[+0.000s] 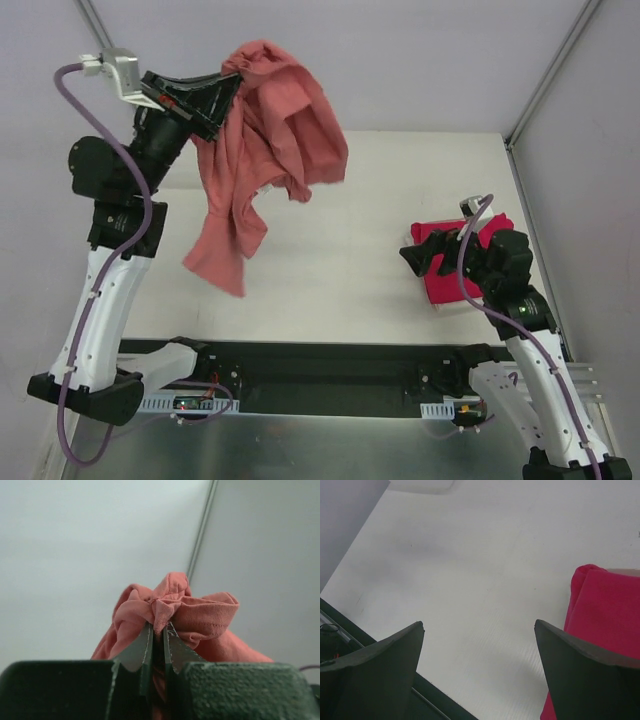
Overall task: Fold and stack the t-shirts
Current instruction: Move the tshirt to the center of the board, then flatten out the tshirt
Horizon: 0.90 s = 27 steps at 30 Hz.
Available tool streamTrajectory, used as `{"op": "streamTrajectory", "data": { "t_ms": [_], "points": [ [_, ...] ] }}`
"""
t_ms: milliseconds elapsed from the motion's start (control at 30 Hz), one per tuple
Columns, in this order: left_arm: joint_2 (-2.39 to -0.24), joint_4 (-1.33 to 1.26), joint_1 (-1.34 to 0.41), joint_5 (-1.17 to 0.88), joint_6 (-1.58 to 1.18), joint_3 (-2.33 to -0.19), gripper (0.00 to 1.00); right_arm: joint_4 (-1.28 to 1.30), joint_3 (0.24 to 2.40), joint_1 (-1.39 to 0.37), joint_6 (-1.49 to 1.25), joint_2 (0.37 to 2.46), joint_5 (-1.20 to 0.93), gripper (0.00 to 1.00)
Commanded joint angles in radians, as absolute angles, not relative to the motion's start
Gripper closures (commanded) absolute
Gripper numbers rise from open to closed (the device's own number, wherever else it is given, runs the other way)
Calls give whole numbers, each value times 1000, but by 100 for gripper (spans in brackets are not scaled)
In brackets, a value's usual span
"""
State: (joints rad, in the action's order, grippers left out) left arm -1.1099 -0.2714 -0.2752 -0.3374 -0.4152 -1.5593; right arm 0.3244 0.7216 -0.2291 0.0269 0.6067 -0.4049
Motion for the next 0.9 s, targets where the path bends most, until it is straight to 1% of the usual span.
{"op": "streamTrajectory", "data": {
  "t_ms": [0,67,133,167,200,233,267,367,433,533,567,633,667,700,800,867],
  "points": [
    [-1190,-360,-328,-436,-552,-1381,100,345,713,-233,26,607,-384,4],
    [-1222,-388,-376,-376,-552,-1312,98,350,721,-235,28,614,-385,4],
    [-1299,-393,-449,-354,-535,-1250,93,357,724,-233,28,624,-380,4],
    [-1328,-390,-471,-356,-532,-1240,64,362,726,-233,28,626,-371,4],
    [-1379,-373,-485,-356,-531,-1224,47,376,727,-233,28,629,-342,4],
    [-1400,-359,-504,-350,-540,-1217,17,383,729,-233,29,638,-321,4],
    [-1416,-348,-508,-325,-546,-1207,1,391,732,-233,32,643,-302,4],
    [-1433,-315,-508,-308,-561,-1152,1,405,732,-235,32,669,-268,4],
    [-1399,-226,-509,-285,-564,-1135,1,388,729,-235,25,689,-284,4],
    [-1284,-158,-509,-215,-571,-1022,1,383,733,-235,11,719,-288,4],
    [-1244,-140,-509,-184,-577,-940,1,385,735,-233,6,729,-288,4],
    [-1122,-82,-508,-76,-619,-853,1,387,744,-235,3,753,-305,4],
    [-1044,-7,-508,-37,-636,-772,1,385,745,-238,2,762,-313,4],
    [-1008,45,-508,57,-665,-737,1,382,756,-242,2,781,-325,4],
    [-905,250,-508,208,-799,-637,1,391,790,-291,6,846,-322,4],
    [-868,369,-505,254,-831,-597,1,405,816,-363,12,889,-284,4]
  ]
}}
